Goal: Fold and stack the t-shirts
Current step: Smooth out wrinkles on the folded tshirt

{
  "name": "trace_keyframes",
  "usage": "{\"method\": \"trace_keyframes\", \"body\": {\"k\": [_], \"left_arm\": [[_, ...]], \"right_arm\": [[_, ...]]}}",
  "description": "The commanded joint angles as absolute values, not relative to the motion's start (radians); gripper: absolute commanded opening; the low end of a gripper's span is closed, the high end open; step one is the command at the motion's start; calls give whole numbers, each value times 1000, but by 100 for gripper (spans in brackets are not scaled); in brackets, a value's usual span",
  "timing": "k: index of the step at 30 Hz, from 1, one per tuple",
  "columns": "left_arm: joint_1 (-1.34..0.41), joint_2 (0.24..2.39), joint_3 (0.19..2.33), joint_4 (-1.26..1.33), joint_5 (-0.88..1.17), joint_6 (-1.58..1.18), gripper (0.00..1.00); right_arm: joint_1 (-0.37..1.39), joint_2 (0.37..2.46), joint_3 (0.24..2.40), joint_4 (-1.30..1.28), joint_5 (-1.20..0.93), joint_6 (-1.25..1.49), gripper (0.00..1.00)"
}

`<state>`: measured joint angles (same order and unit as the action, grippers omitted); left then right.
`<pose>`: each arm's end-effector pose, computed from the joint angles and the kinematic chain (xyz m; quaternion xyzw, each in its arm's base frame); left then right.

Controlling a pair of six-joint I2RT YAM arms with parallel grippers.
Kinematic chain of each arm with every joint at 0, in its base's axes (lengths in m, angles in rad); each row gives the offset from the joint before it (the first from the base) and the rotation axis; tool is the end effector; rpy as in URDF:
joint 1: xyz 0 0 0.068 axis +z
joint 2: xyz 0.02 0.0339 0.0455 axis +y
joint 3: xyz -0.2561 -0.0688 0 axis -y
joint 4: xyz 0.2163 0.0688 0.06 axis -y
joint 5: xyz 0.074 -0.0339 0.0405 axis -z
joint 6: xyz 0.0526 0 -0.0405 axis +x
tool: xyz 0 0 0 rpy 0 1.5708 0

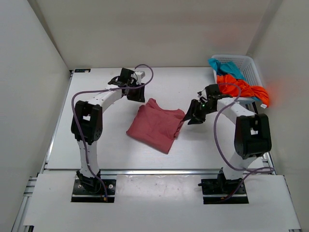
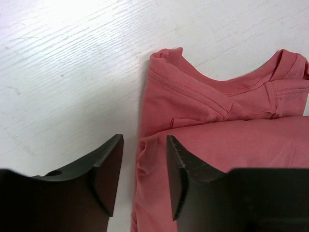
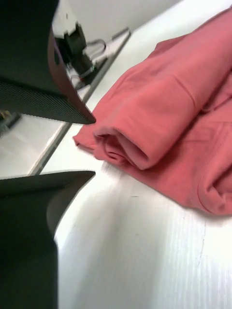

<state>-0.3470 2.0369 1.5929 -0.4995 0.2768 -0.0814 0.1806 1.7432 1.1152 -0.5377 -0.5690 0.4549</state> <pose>0.3989 -0.1595 0.2027 0.1669 0.9282 -0.1932 0.2707 0.3105 0.0855 0.1785 0.0726 0.9391 0.3215 0.0975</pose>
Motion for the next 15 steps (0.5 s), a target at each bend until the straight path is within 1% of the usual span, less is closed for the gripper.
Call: {"method": "trace_keyframes", "body": {"k": [1,2,3,4,5,6,7,8,10,12,13,15], "left_arm": [[-319,1925,1586,-515,295,-75,52],[-304,1907,1579,-518,295,-74,53],[-298,1910,1571,-529,295,-75,54],[-284,1901,1560,-534,308,-72,54],[-270,1898,1540,-538,314,-66,54],[-265,1881,1520,-549,313,-57,54],[-252,1872,1516,-555,310,-54,55],[-247,1852,1493,-564,305,-43,54],[-233,1826,1450,-581,305,-17,55],[-221,1792,1395,-604,317,0,55],[-212,1760,1376,-610,319,-3,55],[-195,1711,1303,-615,347,37,56]], "right_arm": [[210,1663,1179,-617,-442,397,50],[224,1672,1212,-630,-424,368,56],[236,1690,1285,-653,-413,326,59],[253,1725,1366,-653,-423,277,66],[271,1756,1411,-676,-422,255,72],[279,1831,1507,-724,-422,208,76],[294,1903,1616,-744,-417,168,78],[308,1943,1661,-771,-413,152,82],[319,2070,1813,-766,-434,137,85],[330,2149,1908,-776,-475,144,94],[342,2204,1974,-775,-494,134,96],[376,2255,2023,-764,-515,124,99]]}}
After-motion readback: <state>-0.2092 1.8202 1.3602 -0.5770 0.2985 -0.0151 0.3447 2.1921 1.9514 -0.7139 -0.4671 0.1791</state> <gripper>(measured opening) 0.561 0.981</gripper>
